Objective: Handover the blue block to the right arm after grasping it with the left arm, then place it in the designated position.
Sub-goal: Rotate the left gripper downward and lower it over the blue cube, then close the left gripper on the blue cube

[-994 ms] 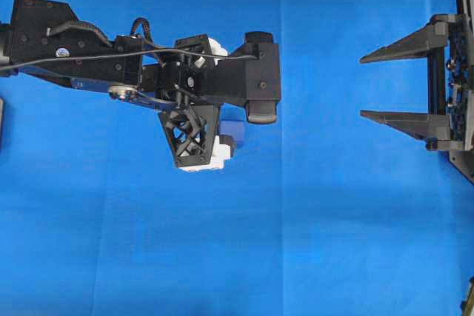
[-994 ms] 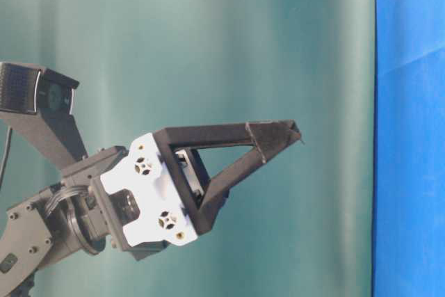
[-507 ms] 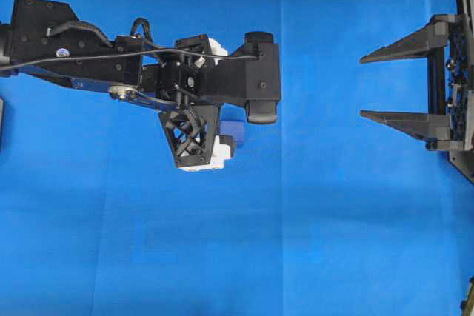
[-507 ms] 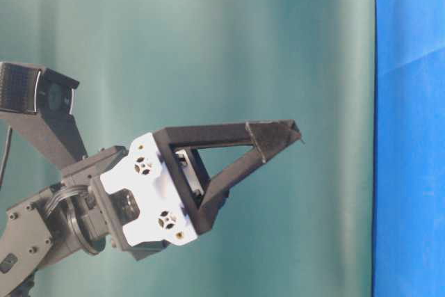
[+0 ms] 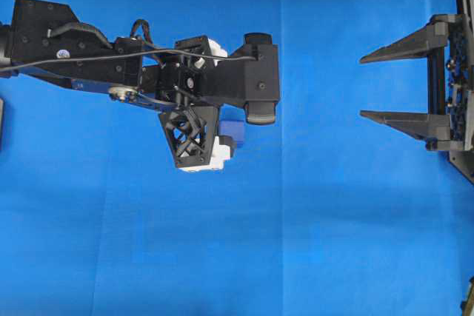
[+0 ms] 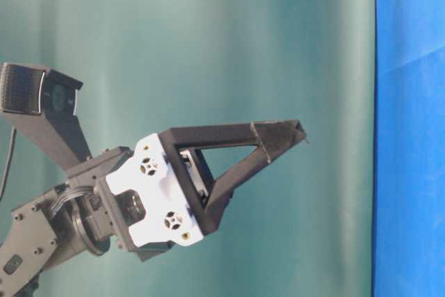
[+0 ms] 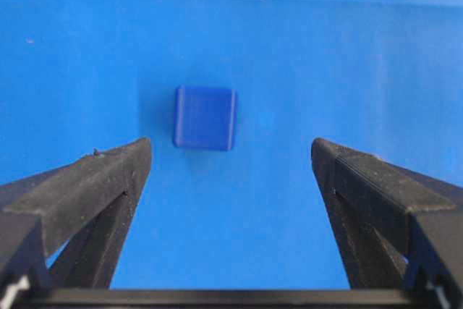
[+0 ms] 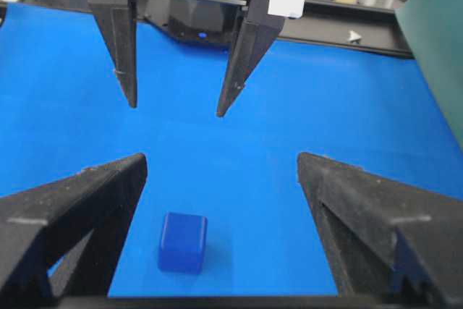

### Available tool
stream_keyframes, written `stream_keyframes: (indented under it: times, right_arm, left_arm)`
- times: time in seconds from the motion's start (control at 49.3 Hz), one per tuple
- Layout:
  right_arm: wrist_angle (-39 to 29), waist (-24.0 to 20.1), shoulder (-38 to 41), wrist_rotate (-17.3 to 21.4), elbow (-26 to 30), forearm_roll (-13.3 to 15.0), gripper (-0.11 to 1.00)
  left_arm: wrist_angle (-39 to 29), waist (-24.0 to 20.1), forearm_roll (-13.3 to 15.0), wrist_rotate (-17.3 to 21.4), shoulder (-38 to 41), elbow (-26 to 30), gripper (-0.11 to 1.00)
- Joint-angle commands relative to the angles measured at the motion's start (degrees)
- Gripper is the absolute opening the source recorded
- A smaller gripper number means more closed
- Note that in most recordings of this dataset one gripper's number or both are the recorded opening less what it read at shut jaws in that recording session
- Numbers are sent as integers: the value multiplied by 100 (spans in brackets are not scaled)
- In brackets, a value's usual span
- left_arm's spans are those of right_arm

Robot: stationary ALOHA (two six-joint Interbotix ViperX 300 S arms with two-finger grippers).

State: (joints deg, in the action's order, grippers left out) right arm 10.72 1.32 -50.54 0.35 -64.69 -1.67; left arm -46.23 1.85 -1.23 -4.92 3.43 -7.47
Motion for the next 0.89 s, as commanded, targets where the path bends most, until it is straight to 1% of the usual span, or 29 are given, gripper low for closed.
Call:
stream_keyframes:
  times: [0.0, 0.081, 0.324, 0.527, 0.77, 0.872]
  right_arm:
    - [26, 9, 26, 9, 167, -9, 95]
    - [26, 9, 35, 9, 167, -9, 95]
    - [26, 9, 105, 9, 167, -9, 95]
    - [35, 9, 141, 9, 158, -9, 95]
    - [35, 9, 202, 9, 149, -9, 95]
    - [35, 9, 220, 9, 149, -9, 95]
  left_arm:
    - [62, 18, -26, -9, -79, 53, 93]
    - [193, 18, -26, 0, -79, -35, 93]
    - [1090, 9, -26, 18, 272, -589, 93]
    - [1661, -9, -26, 26, 536, -861, 93]
    - [2408, -149, -35, 88, 853, -1257, 93]
    - [2610, -158, -35, 141, 1020, -1292, 93]
